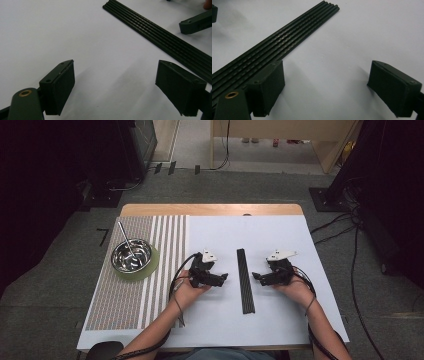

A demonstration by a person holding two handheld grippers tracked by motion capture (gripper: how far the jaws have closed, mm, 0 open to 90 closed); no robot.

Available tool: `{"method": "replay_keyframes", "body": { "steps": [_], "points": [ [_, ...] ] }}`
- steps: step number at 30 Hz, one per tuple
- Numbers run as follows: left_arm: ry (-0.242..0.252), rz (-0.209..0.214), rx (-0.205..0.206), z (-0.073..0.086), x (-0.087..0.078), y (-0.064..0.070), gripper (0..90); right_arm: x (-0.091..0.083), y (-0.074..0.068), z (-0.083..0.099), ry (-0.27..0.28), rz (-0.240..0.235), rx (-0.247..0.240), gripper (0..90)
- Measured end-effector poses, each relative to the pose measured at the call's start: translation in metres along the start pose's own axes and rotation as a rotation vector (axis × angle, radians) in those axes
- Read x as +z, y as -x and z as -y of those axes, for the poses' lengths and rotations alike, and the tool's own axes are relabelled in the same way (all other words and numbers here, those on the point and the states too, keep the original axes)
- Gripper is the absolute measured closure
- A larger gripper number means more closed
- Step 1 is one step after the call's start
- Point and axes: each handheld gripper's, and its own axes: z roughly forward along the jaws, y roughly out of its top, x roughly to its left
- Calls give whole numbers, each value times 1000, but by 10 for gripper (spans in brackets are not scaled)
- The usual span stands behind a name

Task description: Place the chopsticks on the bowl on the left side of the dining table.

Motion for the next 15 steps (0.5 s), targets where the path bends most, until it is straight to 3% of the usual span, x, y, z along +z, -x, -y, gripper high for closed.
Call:
{"method": "replay_keyframes", "body": {
  "steps": [4,7,15],
  "points": [
    [8,5,-1,-1,2,4,162,0,0,0,0,1,1,133],
    [7,16,-23,-2,3,6,162,0,0,0,-1,1,1,133],
    [14,22,4,-4,5,17,162,0,0,0,-1,1,0,133]
  ]
}}
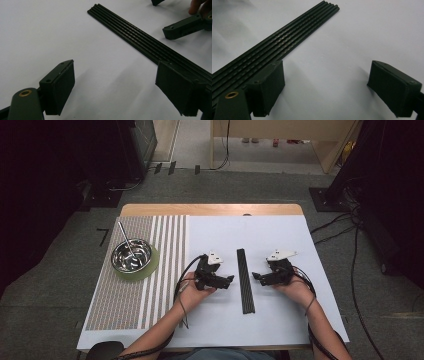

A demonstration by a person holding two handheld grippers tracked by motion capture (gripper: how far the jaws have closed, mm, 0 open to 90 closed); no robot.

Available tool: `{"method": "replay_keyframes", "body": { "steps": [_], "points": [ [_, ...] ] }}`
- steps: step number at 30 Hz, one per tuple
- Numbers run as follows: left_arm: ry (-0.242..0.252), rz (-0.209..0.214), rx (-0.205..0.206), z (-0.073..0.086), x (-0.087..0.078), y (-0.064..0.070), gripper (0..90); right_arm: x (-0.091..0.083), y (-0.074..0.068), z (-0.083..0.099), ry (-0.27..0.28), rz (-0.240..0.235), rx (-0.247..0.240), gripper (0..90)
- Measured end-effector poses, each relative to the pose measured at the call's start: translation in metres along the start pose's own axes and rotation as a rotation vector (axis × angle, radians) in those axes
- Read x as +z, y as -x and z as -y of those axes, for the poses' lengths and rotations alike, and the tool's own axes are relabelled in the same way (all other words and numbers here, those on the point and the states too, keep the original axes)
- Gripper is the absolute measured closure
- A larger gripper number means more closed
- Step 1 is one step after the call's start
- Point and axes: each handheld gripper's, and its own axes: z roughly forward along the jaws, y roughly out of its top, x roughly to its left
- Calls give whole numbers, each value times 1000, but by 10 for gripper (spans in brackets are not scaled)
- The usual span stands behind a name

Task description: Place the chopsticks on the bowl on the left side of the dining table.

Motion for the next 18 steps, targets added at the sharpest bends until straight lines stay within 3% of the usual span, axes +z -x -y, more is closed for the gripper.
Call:
{"method": "replay_keyframes", "body": {
  "steps": [18],
  "points": [
    [13,29,8,-1,9,14,162,0,0,0,1,-1,-1,133]
  ]
}}
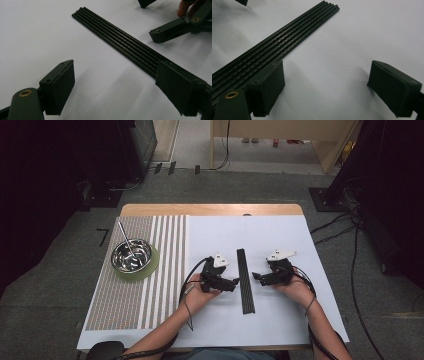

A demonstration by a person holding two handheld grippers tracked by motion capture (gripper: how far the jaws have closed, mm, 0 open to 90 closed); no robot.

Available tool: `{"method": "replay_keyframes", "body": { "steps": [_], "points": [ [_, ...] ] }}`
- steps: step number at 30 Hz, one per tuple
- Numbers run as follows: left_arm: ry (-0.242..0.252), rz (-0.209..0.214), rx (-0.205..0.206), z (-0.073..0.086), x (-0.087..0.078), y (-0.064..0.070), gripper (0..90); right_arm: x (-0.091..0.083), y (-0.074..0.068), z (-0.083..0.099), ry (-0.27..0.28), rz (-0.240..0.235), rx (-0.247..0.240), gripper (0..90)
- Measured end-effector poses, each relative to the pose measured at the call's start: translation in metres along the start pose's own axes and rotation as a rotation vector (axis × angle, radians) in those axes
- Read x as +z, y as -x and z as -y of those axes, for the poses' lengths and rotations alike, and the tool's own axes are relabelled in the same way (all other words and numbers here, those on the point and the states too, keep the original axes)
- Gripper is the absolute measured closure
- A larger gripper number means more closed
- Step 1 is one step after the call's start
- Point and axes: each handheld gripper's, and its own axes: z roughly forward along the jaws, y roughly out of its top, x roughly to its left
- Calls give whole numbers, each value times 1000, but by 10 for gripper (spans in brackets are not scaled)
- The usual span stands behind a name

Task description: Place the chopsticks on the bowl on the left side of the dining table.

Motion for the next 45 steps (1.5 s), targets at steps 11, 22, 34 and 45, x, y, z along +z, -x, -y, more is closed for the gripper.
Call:
{"method": "replay_keyframes", "body": {
  "steps": [11,22,34,45],
  "points": [
    [0,14,3,1,5,7,162,0,0,0,1,1,2,133],
    [-3,0,33,3,9,15,162,0,0,0,0,1,0,133],
    [-17,-7,44,3,11,19,162,0,0,0,1,2,-1,133],
    [-27,-4,59,1,13,20,162,0,0,0,0,2,-3,133]
  ]
}}
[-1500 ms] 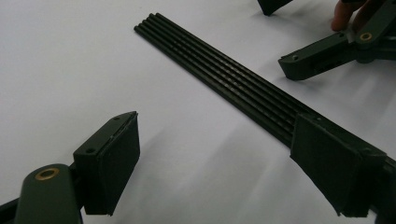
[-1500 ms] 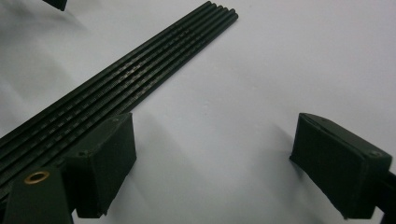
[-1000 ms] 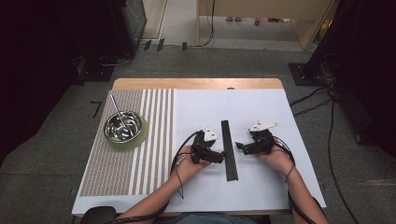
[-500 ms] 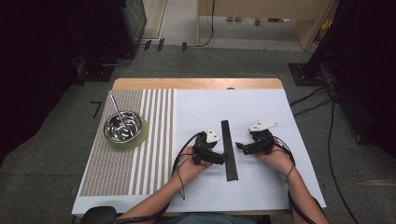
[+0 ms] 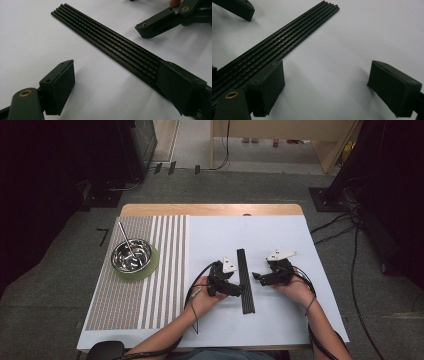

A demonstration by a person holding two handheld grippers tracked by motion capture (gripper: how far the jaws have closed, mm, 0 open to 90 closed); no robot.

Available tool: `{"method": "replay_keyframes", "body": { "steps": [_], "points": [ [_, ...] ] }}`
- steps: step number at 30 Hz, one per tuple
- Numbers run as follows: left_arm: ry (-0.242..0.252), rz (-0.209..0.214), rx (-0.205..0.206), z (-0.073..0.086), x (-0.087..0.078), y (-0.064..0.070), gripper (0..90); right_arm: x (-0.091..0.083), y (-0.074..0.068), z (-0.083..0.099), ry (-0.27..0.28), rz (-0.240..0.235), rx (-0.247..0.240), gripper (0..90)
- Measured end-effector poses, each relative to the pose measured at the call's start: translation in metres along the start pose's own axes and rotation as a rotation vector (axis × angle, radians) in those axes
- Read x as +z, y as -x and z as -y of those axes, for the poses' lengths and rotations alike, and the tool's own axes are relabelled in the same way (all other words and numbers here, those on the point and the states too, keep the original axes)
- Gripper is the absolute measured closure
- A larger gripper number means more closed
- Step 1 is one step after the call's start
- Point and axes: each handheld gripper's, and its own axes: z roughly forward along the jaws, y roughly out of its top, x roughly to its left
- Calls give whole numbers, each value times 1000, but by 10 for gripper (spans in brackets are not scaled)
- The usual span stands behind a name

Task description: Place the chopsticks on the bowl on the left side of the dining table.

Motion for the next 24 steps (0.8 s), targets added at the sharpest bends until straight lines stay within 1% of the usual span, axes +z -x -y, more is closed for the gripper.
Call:
{"method": "replay_keyframes", "body": {
  "steps": [7,17,19,21,24],
  "points": [
    [-1,-2,11,0,0,2,162,0,0,0,1,0,1,133],
    [0,8,-4,1,-1,1,176,0,0,0,1,0,-1,133],
    [3,6,-11,1,-1,1,184,0,0,0,1,0,1,133],
    [3,-1,-10,1,-2,0,215,0,0,0,1,0,1,133],
    [3,1,-9,1,-2,0,221,0,0,0,1,0,0,133]
  ]
}}
